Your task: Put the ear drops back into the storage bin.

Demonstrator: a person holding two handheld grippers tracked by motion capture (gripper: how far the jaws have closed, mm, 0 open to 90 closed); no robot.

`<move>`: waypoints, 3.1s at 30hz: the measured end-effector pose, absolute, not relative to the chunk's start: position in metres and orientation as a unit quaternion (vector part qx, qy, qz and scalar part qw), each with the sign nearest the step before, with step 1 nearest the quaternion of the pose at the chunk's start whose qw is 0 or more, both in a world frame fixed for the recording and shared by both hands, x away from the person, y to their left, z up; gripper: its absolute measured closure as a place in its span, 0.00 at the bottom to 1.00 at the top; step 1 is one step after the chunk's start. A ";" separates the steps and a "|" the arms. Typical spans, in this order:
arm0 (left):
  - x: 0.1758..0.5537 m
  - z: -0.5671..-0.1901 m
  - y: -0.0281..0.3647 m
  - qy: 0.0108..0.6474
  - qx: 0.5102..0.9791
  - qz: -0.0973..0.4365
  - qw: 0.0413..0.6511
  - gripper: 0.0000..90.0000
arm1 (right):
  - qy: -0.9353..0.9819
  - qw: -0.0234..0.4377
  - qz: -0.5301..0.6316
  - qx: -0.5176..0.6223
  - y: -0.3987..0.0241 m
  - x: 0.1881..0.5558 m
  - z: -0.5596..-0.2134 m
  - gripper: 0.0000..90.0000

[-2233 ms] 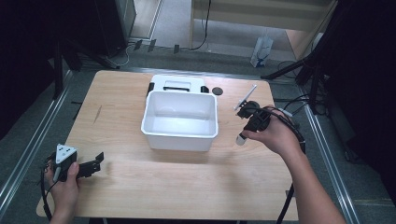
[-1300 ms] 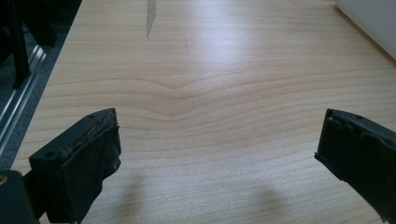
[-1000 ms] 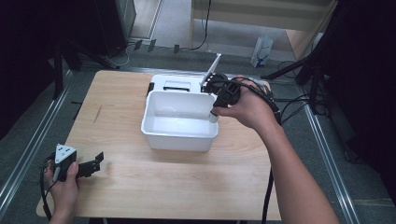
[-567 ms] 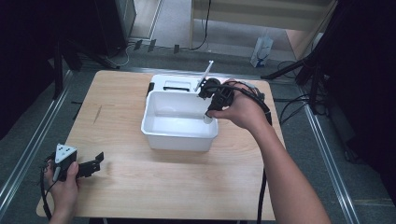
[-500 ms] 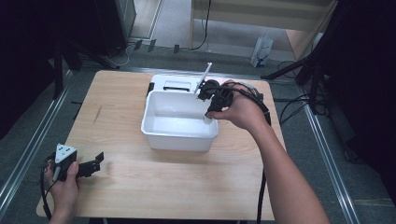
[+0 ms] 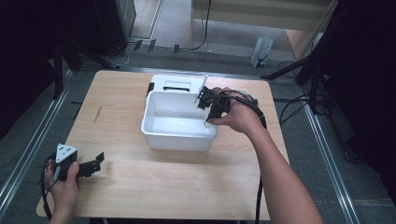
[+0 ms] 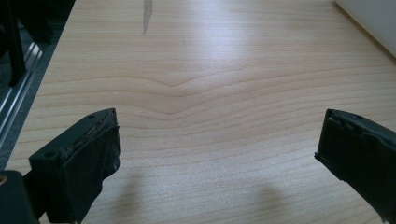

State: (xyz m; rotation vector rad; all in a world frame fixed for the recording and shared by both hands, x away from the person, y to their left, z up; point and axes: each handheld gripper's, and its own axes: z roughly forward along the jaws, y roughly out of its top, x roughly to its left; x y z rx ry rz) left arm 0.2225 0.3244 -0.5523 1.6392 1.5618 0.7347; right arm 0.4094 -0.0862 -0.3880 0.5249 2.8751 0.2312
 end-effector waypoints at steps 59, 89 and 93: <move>0.223 -0.552 0.323 0.604 0.647 0.287 0.366 0.00 | 0.976 0.115 0.112 0.147 -0.087 0.408 -0.399 0.71; 0.224 -0.553 0.322 0.604 0.647 0.288 0.365 0.00 | 0.943 0.171 0.143 0.248 -0.130 0.384 -0.353 0.00; 0.224 -0.553 0.322 0.605 0.647 0.287 0.365 0.00 | 0.941 0.166 0.147 0.255 -0.141 0.382 -0.356 0.00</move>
